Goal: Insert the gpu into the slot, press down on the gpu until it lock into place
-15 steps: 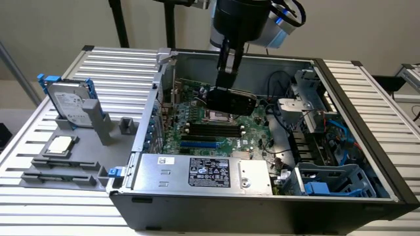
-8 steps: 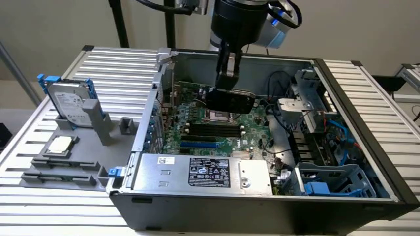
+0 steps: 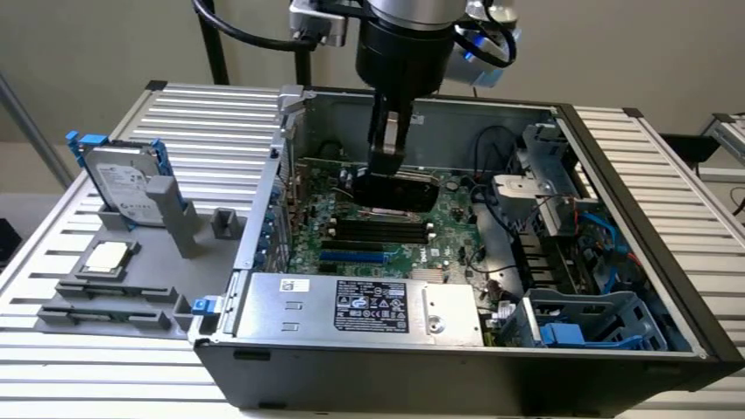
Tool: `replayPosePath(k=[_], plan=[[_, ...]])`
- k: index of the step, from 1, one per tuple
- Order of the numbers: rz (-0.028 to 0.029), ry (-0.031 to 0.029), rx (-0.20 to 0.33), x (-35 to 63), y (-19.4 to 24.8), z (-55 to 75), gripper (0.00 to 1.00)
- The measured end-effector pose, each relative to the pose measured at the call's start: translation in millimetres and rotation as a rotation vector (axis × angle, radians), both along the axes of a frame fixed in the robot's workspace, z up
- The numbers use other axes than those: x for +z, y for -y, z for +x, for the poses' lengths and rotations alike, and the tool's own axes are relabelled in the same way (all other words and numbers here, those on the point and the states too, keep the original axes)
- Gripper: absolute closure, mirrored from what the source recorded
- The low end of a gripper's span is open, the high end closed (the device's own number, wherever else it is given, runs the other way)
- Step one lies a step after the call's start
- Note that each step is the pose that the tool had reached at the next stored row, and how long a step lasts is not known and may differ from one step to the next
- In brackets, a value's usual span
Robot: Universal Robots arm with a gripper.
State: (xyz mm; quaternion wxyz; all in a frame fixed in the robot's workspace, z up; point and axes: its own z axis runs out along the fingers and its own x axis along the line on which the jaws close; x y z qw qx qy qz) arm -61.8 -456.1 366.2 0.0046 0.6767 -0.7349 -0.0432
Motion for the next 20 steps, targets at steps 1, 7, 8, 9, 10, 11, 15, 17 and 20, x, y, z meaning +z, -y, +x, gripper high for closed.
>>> replayPosePath(k=[1,7,8,9,10,11,15,17,20], plan=[[0.0024,0.0018,0.0,-1.3,1.0,-2.2,0.74],[0.0191,0.0124,0.001,-8.8,5.6,-10.3,0.74],[0.0215,0.0136,0.001,-10.2,6.2,-10.5,0.74],[0.0239,0.0148,0.002,-11.7,6.9,-10.7,0.74],[0.0258,0.0156,0.002,-13.2,7.7,-10.9,0.74],[0.0274,0.016,0.002,-14.9,8.5,-11.1,0.74],[0.0325,0.0168,0.006,-22.4,11.3,-11.6,0.74],[0.0345,0.0169,0.009,-26.0,12.5,-11.7,0.74],[0.0372,0.0169,0.013,-31.4,14.1,-11.7,0.74]])
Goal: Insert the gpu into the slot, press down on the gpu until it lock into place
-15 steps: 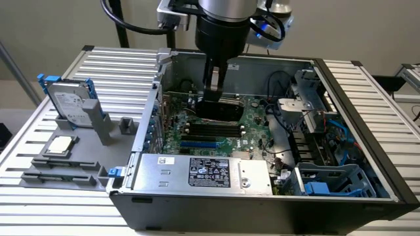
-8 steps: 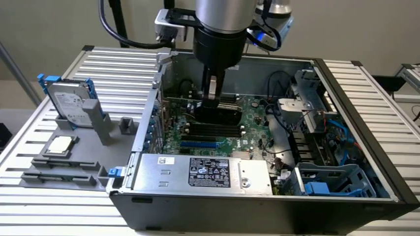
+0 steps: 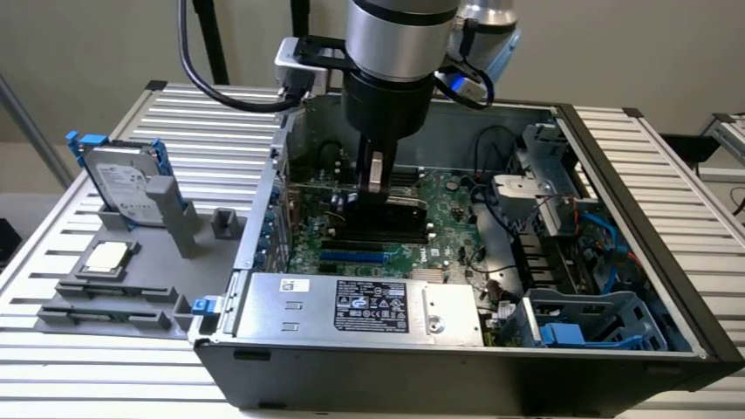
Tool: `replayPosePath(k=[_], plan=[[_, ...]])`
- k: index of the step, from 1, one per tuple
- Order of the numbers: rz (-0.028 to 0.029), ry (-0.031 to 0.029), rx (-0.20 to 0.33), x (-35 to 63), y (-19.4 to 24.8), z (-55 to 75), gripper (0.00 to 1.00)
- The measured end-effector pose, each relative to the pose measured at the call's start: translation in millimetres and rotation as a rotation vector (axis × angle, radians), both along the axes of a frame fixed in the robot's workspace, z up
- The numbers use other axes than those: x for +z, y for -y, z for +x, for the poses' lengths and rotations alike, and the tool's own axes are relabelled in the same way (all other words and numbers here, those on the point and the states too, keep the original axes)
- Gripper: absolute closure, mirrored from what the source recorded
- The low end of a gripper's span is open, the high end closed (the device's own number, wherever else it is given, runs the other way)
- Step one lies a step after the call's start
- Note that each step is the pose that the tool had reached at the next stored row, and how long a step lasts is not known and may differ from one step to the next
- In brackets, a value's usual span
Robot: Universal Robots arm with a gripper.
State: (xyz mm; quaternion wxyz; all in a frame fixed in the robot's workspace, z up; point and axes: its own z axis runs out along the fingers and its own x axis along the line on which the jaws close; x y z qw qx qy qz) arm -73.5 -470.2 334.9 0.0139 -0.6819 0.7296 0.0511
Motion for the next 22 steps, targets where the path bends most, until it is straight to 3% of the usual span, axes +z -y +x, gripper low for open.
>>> replayPosePath(k=[9,22], plan=[[0.0071,0.0001,0.007,-16.3,2.4,0.0,0.74],[0.009,0.0006,0.007,-40.0,2.4,-2.3,0.74]])
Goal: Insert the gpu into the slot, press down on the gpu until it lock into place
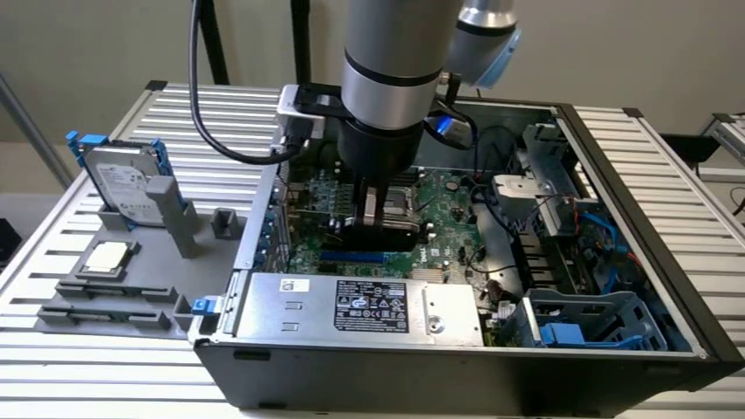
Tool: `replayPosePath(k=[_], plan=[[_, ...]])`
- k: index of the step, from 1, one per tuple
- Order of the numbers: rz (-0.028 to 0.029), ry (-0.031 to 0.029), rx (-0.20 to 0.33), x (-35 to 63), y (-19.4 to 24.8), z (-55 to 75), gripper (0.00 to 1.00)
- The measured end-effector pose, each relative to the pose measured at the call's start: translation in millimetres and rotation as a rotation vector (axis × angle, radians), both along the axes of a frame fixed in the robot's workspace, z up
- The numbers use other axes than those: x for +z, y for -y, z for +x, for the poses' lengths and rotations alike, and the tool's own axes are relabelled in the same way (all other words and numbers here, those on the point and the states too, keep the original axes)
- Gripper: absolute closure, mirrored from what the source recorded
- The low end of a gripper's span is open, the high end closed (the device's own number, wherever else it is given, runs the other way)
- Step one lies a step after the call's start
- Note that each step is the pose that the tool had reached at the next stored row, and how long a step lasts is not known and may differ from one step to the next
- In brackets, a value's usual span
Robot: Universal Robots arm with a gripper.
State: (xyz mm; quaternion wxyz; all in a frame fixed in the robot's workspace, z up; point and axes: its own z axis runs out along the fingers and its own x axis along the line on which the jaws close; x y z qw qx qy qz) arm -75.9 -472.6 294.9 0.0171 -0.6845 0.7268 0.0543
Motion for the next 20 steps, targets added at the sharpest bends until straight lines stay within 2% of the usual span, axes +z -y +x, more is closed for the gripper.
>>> replayPosePath(k=[6,14,20], plan=[[0.0005,0.0,0.0,-9.5,-1.5,-1.0,0.74],[0.0006,0.0,0.0,-13.7,-5.6,-1.5,0.74],[0.0006,0.0,0.0,-19.6,-6.3,-2.0,0.74]])
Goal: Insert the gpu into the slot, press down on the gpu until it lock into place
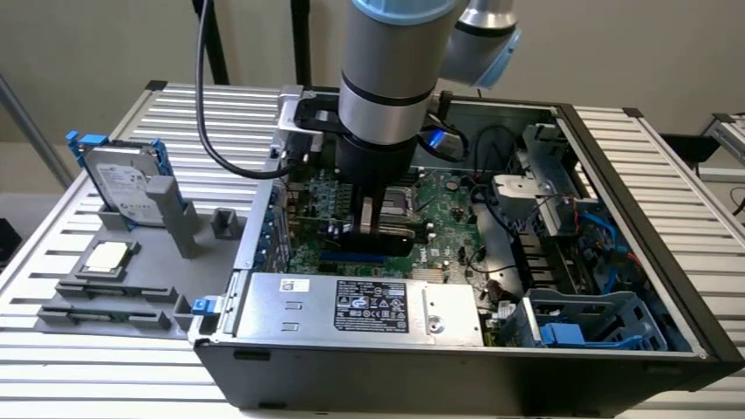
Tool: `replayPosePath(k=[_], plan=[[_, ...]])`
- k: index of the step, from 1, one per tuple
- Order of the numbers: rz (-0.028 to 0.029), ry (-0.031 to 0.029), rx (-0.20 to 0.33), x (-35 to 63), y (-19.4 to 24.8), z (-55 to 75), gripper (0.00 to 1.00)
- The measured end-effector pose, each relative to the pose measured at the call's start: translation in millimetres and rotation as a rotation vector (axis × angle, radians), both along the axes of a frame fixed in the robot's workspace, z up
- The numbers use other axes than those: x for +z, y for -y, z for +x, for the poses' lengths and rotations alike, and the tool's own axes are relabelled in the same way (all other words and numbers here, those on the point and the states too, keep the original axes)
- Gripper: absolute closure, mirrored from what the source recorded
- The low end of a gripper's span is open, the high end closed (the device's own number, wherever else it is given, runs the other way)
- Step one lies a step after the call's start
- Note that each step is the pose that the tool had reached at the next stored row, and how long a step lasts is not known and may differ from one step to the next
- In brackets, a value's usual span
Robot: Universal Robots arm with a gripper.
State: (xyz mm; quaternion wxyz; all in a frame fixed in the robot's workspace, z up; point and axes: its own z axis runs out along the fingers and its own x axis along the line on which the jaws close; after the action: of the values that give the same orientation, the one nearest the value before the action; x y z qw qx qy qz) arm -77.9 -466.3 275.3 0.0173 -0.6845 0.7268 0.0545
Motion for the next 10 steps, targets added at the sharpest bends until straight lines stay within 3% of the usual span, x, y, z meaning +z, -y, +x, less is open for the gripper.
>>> replayPosePath(k=[10], plan=[[0.0,0.0,0.0,-2.3,0.0,-0.1,0.74]])
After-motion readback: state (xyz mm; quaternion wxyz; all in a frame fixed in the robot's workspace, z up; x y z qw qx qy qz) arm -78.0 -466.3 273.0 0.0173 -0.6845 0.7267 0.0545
